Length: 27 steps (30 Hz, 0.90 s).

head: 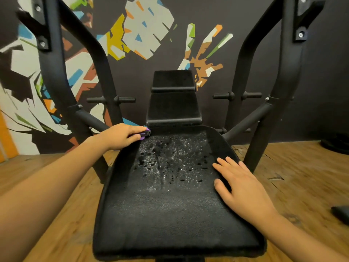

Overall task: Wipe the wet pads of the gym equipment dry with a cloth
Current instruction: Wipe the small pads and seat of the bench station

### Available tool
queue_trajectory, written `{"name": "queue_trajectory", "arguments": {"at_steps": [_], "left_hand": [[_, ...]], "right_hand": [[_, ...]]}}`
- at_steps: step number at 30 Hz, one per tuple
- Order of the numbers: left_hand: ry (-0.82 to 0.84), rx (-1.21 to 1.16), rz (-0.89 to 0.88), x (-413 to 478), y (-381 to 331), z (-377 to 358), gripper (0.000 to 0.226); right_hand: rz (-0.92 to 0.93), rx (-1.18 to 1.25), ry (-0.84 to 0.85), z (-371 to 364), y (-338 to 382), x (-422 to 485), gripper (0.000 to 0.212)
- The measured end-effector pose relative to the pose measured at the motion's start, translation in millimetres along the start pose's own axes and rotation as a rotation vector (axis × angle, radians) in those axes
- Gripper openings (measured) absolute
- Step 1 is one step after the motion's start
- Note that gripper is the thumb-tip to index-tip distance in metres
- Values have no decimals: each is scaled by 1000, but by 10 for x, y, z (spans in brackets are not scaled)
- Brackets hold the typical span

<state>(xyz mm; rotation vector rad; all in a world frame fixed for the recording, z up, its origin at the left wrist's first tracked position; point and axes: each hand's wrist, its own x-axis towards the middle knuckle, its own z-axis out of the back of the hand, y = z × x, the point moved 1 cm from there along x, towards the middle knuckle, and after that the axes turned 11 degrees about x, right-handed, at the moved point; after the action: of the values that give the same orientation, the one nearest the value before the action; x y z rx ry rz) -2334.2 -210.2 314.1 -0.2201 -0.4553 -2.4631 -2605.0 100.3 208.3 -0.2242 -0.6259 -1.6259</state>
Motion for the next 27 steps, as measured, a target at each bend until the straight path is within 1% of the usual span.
{"name": "queue_trajectory", "arguments": {"at_steps": [3,4,6,9,11,13,14,16,18,20,22,25,27], "left_hand": [[-6,70,-1,131,-36,157,47],[-14,88,-11,170,-47,158,52],[-42,55,27,206,-76,88,60],[-169,-136,197,194,-126,-79,43],[-216,-230,334,194,-135,-210,45],[-228,-264,393,233,-163,-315,50],[-220,-255,399,270,-171,-348,47],[-131,-269,365,278,-199,-310,46],[22,-380,290,192,-171,-236,53],[139,-423,207,72,-94,-213,60],[147,-336,203,-30,-74,-214,62],[60,-188,257,-110,-222,-208,58],[26,-132,302,-102,-297,-198,56]], "right_hand": [[-6,17,-3,-8,-2,1,74],[-6,19,-3,-9,-8,0,74],[-3,23,-3,-11,-14,-3,75],[4,26,-10,-20,-24,-3,74],[7,30,-14,-30,-35,0,73],[11,32,-23,-40,-45,-3,71],[13,32,-28,-44,-50,-8,70],[18,36,-34,-54,-53,-13,69],[20,43,-35,-57,-59,-8,69],[24,41,-40,-61,-71,-1,69],[28,39,-49,-67,-74,3,68],[29,42,-60,-81,-81,-2,67],[28,44,-65,-87,-82,-1,67]]}}
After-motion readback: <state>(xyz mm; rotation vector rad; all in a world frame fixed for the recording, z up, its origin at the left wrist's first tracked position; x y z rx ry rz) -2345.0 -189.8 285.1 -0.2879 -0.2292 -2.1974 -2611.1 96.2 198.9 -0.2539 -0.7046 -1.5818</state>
